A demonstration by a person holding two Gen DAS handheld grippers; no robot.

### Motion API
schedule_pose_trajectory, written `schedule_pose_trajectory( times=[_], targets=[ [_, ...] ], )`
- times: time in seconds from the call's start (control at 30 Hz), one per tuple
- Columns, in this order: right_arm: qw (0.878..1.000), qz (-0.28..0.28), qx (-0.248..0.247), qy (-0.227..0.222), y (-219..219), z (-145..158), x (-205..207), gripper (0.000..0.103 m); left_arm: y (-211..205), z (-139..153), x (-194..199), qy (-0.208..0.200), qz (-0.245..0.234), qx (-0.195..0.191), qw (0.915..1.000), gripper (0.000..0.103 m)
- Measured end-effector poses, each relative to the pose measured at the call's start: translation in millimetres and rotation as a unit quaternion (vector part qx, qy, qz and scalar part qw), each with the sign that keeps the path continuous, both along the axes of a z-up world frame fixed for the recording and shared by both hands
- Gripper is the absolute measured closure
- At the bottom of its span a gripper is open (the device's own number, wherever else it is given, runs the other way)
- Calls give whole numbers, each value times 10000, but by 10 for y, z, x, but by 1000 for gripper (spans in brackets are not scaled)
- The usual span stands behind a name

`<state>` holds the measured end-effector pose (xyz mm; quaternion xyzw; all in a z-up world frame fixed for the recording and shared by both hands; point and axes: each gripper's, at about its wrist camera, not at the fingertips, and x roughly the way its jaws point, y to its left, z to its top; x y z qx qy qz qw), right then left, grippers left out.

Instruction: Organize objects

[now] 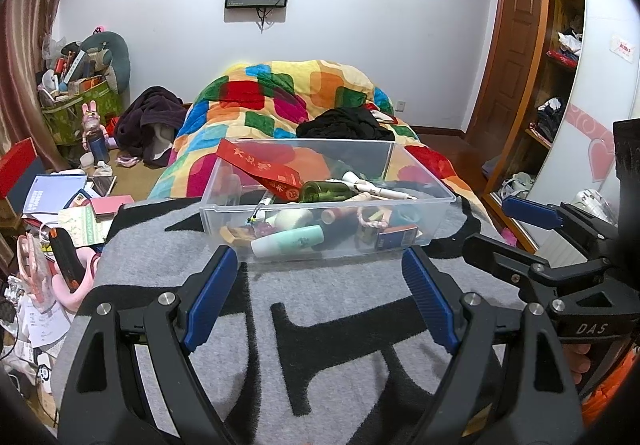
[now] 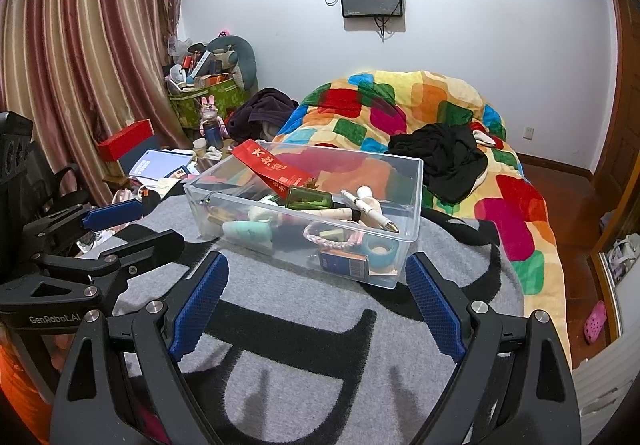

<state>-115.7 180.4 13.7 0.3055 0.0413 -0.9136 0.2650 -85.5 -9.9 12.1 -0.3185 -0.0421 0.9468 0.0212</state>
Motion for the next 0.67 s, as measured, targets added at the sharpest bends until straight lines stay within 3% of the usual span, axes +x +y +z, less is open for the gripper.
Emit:
schedule_pose_trajectory(
  times=[0.37, 0.47, 0.67],
  targets=[
    [10000, 16, 4, -49, -16, 11, 2, 14, -7, 14, 10, 8, 41, 12, 10000, 18],
    [10000, 18, 6, -69, -19, 9, -3, 14, -27, -1, 8, 8, 86, 26, 10000, 11],
    [10000, 9, -3, -84, -13, 3, -5, 12, -35, 8, 29, 47, 89, 25, 9999, 7]
  ],
)
